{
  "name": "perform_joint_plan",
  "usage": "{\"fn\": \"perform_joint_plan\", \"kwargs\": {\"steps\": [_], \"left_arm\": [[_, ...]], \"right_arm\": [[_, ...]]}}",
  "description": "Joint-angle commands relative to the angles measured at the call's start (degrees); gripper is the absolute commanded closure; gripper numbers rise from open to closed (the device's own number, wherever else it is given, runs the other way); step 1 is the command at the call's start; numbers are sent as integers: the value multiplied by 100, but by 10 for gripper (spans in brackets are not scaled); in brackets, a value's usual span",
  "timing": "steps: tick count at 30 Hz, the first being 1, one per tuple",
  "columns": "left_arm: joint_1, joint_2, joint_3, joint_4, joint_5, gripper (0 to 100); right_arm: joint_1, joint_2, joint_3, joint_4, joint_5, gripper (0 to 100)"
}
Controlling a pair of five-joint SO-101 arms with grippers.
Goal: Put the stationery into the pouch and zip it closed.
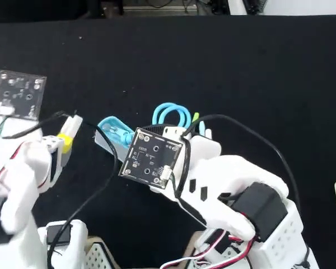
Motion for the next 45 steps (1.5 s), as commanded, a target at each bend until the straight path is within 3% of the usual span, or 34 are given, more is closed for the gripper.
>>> {"fn": "perform_joint_plan", "kwargs": {"steps": [1, 6, 11, 14, 35, 45], "left_arm": [[-48, -9, -910, 105, -9, 784], [110, -9, -1376, 79, -9, 784], [1349, -9, -1604, 167, 0, 784], [1710, 62, -1552, 167, 167, 784], [1763, 1108, -1446, 70, 167, 780], [2018, 1160, -2316, 167, 193, 780]], "right_arm": [[-26, 57, 22, 79, 44, 988], [-26, 57, 22, 70, 44, 988], [-26, 57, 22, 70, 44, 988], [-18, 57, 22, 97, 44, 988], [-18, 57, 22, 97, 44, 988], [-18, 57, 22, 97, 44, 988]]}}
